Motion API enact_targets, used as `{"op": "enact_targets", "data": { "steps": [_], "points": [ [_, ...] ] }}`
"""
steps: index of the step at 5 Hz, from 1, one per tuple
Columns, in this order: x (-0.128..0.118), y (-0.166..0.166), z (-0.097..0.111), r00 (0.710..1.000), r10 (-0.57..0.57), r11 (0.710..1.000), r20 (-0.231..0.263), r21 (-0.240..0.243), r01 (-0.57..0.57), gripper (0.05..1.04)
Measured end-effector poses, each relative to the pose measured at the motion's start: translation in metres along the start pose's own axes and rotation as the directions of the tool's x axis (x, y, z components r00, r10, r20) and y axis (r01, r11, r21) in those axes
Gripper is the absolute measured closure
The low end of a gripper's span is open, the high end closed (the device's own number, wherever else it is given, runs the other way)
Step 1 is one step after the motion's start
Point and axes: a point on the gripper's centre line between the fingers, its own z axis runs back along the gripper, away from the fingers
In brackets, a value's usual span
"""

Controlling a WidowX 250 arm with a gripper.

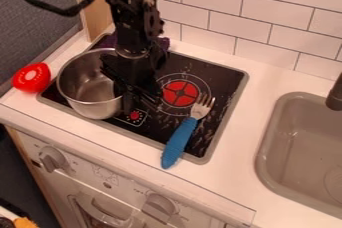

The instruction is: Move the bowl to the middle of the fochette and the red object

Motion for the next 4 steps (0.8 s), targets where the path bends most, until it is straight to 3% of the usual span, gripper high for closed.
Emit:
{"op": "enact_targets", "data": {
  "steps": [1,2,4],
  "points": [
    [-0.011,-0.011,0.002,1.000,-0.025,1.000,-0.003,0.009,0.025,0.965],
    [-0.019,-0.016,0.002,0.999,-0.008,1.000,-0.031,-0.013,0.008,0.793],
    [-0.014,-0.001,0.027,0.996,0.083,0.995,0.027,-0.057,-0.082,0.186]
  ]
}}
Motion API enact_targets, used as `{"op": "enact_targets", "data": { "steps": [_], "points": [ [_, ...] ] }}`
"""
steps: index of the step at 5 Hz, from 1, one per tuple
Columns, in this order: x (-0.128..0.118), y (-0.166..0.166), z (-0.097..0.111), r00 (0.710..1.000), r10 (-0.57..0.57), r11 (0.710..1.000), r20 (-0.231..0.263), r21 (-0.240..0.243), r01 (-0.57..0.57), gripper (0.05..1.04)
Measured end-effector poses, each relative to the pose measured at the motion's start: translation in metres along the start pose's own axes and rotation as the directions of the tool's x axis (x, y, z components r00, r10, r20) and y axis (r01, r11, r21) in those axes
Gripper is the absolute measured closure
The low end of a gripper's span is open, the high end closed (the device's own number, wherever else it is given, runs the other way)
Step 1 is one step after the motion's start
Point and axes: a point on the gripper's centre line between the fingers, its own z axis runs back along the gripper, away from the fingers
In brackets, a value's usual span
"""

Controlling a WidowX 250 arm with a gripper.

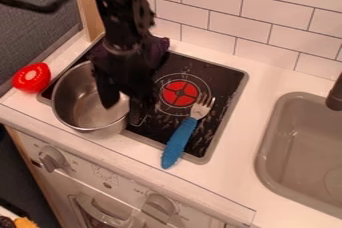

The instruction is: Move the bowl to the middle of the fochette and the red object

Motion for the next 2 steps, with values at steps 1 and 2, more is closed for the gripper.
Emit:
{"op": "enact_targets", "data": {
  "steps": [1,2],
  "points": [
    [-0.003,0.009,0.020,0.997,0.071,0.997,0.042,-0.021,-0.070,0.075],
    [-0.007,0.019,0.033,0.994,0.099,0.994,0.056,-0.052,-0.096,0.079]
  ]
}}
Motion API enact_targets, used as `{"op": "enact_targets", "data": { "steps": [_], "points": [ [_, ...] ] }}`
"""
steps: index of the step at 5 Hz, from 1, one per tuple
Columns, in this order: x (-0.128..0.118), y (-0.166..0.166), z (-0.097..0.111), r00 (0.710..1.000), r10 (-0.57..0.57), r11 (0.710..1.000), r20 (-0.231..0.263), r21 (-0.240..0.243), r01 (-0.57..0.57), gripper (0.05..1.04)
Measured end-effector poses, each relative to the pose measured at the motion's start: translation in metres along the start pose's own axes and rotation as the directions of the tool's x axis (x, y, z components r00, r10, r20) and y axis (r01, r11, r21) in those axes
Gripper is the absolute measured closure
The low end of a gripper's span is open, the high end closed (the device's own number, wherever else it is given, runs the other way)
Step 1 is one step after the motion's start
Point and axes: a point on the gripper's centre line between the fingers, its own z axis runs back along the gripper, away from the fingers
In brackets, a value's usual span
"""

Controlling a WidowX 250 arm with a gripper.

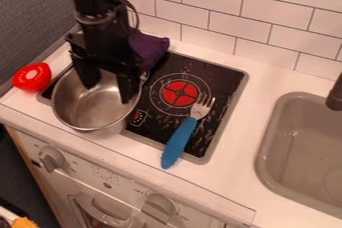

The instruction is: Move the bowl to the middle of the fochette and the red object

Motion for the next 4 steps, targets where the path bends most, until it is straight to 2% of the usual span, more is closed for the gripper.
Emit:
{"op": "enact_targets", "data": {
  "steps": [1,4],
  "points": [
    [0.0025,0.0049,0.0004,1.000,0.007,1.000,0.015,0.026,-0.007,0.083],
    [0.0027,0.0041,0.0004,1.000,0.009,1.000,0.016,0.023,-0.009,0.083]
  ]
}}
